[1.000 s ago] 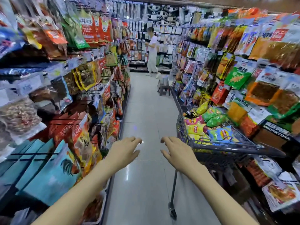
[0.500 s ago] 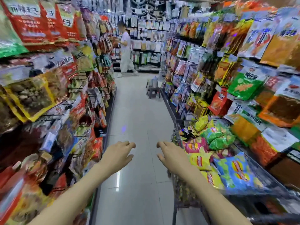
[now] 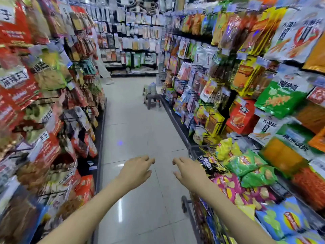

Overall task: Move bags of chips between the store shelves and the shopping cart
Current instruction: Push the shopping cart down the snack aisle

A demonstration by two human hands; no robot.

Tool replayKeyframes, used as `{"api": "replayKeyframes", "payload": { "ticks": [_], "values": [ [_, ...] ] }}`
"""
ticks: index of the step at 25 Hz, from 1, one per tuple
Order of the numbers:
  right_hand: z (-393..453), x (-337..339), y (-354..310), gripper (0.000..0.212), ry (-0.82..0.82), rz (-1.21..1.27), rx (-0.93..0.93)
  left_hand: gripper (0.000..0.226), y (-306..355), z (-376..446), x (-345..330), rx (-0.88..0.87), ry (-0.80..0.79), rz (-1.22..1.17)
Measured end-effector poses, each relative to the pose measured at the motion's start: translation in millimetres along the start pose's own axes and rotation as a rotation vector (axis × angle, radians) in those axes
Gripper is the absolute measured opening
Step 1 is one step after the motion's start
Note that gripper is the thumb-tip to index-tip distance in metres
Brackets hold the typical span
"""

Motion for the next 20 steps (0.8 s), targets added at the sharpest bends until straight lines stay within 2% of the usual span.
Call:
{"api": "replayKeyframes", "payload": {
  "ticks": [5,8,16,20],
  "values": [
    [71.7,-21.0,50.0,0.032,0.029,-0.046,-0.193,0.037,-31.5,130.3,-19.2,-0.222,-0.030,-0.008],
    [76.2,-31.0,83.5,0.030,0.018,-0.072,-0.345,0.036,-16.1,193.8,-41.4,-0.368,-0.084,-0.016],
    [24.4,-58.5,213.1,0.046,-0.061,-0.181,-0.763,0.037,114.6,322.6,-116.5,-0.780,-0.159,-0.086],
    [-4.6,-65.0,276.0,0.045,-0.086,-0.260,-0.892,0.036,183.1,377.3,-148.0,-0.871,-0.226,-0.116]
  ]
}}
Point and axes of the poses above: each hand's wrist, its own z-axis towards the middle knuckle, its own x-axis out of the back of the hand, y = z × x, the point moved 2 cm from there along z, towards the middle knuckle, and after that the axes turned 8 degrees about y, right-handed, at the moved point
